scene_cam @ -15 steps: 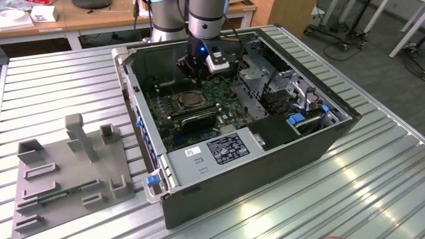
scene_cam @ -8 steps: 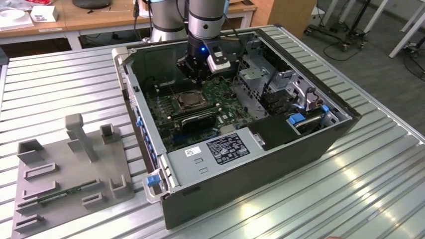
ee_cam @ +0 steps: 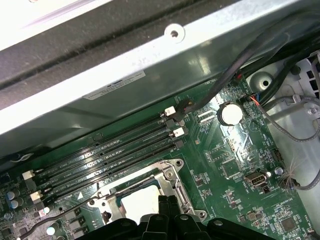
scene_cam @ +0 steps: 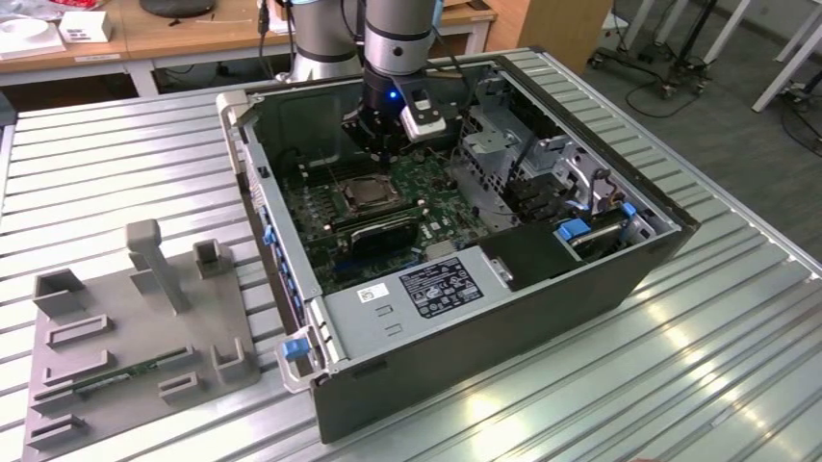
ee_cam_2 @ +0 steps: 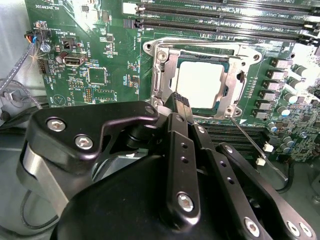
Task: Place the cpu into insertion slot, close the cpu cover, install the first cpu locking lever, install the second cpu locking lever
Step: 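Close the cpu cover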
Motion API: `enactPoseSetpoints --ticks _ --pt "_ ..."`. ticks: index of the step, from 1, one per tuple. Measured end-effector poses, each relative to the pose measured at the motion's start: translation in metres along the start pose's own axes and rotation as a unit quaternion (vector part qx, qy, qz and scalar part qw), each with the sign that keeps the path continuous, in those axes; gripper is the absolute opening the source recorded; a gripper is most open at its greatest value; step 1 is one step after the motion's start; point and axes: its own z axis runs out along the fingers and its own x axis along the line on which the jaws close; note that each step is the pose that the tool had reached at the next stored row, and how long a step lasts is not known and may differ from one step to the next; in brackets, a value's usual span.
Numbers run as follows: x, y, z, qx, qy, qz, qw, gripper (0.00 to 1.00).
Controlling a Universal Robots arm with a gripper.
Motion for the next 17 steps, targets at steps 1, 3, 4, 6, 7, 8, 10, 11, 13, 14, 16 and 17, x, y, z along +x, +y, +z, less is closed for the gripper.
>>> enactPoseSetpoints --ticks 1,3,4,6,7,8,10,11,13,14,16,17 --pt "0.0 0.0 0.0 0.0 0.0 0.0 1.0 0.11" --pt "0.0 0.0 0.0 0.0 0.0 0.0 1.0 0.11" --pt "0.0 0.0 0.0 0.0 0.0 0.0 1.0 0.11" --pt "0.0 0.0 0.0 0.0 0.0001 -0.002 1.0 0.11" --pt "0.0 0.0 0.0 0.0001 0.0002 -0.005 0.99999 0.11" --pt "0.0 0.0 0.0 0.0002 0.0003 -0.009 0.99996 0.11" --pt "0.0 0.0 0.0 0.0003 0.0007 -0.02 0.9998 0.11" --pt "0.0 0.0 0.0 0.0004 0.001 -0.027 0.99964 0.11" --pt "0.0 0.0 0.0001 0.0006 0.0015 -0.042 0.99912 0.11" --pt "0.0 0.0 0.0002 0.0007 0.0018 -0.051 0.99871 0.11" --pt "0.0 0.0 0.0003 0.001 0.0025 -0.069 0.99763 0.11" --pt "0.0 0.0 0.0004 0.0011 0.0028 -0.078 0.99697 0.11"
